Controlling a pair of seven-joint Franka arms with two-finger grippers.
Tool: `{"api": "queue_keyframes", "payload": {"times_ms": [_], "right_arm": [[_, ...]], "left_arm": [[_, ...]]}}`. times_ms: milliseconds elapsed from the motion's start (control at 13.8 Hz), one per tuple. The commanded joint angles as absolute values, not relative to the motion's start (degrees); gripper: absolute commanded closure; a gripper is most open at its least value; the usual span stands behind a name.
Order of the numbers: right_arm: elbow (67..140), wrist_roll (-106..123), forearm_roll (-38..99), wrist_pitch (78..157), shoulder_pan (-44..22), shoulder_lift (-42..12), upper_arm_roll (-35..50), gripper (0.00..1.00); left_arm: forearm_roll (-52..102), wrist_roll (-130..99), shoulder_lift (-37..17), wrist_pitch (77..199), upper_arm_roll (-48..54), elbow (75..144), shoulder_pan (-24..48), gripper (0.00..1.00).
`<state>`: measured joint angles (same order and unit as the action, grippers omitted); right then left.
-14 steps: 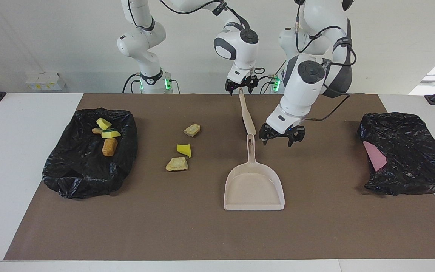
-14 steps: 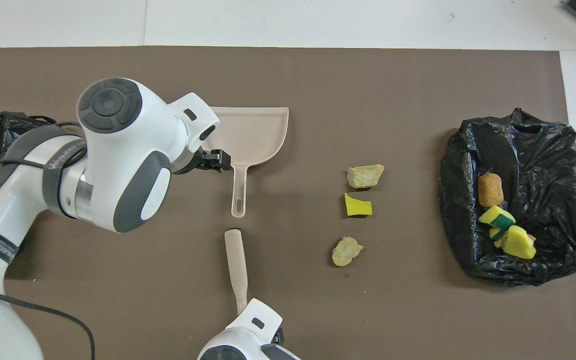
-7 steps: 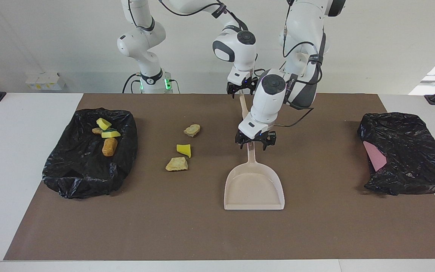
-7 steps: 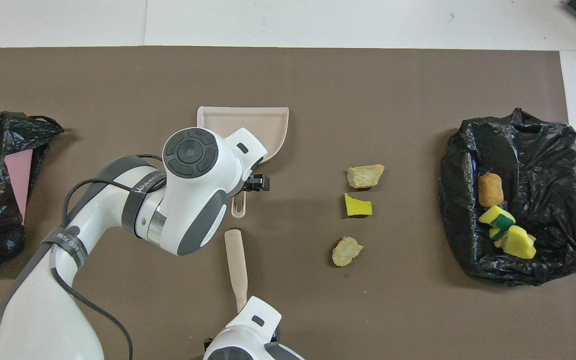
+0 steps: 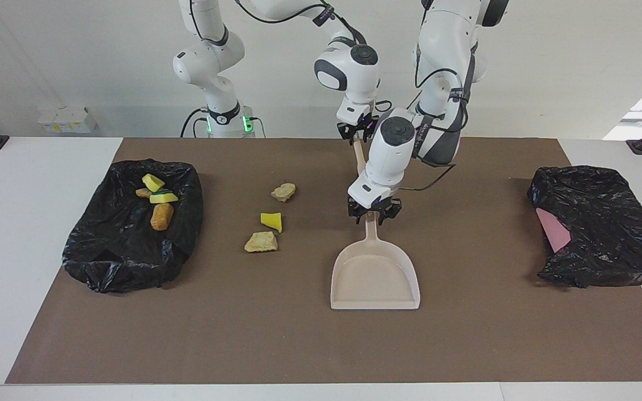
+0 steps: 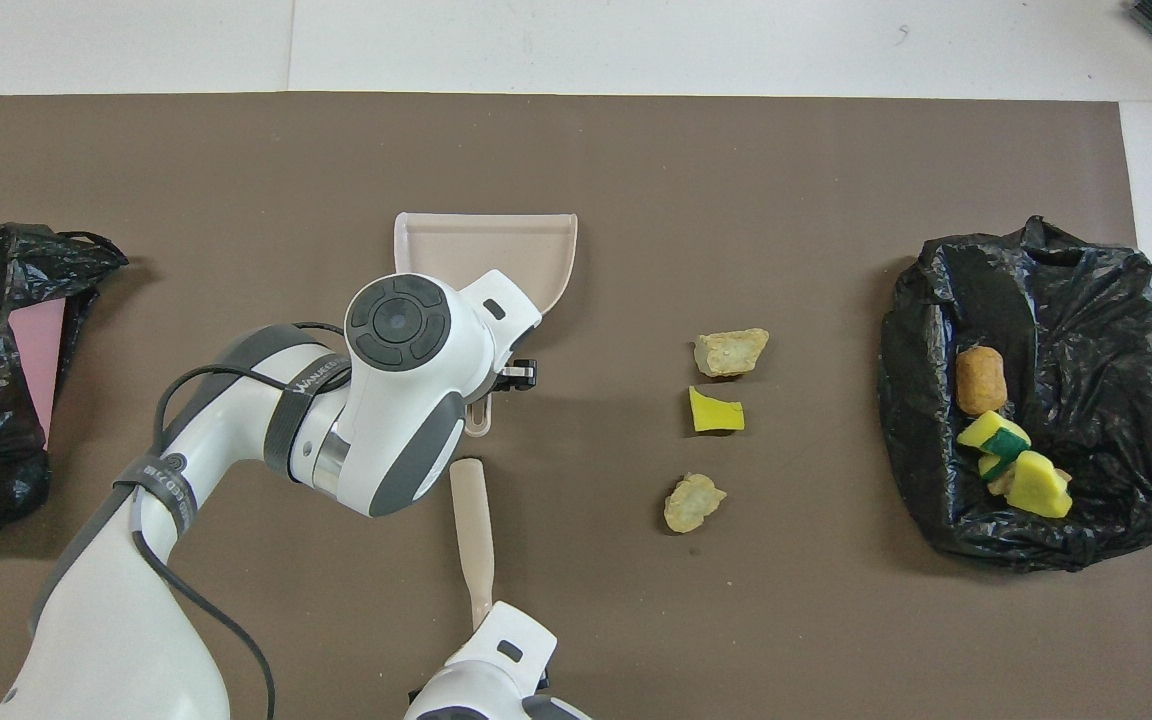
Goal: Sweep and dump trash in bin
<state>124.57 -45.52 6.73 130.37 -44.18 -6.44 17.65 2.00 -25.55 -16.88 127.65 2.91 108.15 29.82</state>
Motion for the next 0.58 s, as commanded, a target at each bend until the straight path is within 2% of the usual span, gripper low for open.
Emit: {"api": "queue_keyframes", "payload": {"times_ms": [0,218,509], "right_arm": [[125.68,-44.3,8.44,130.34,-44.12,-5.45,17.49,0.82],[125.07,-47.0,8.35,128.33,-44.12,-5.36,17.49,1.0],[124.54,-57.72,7.29,128.06,-43.69,-3.09,16.96,1.0]], "left_arm": [[1.14,-26.1,-16.61,127.89,2.02,107.15,30.06,1.0],[1.05,-25.75,-15.21,123.68,1.85,104.78,28.66,1.0],[1.14,-20.5,-13.81,116.47,1.49,100.2,26.03,1.0]]}}
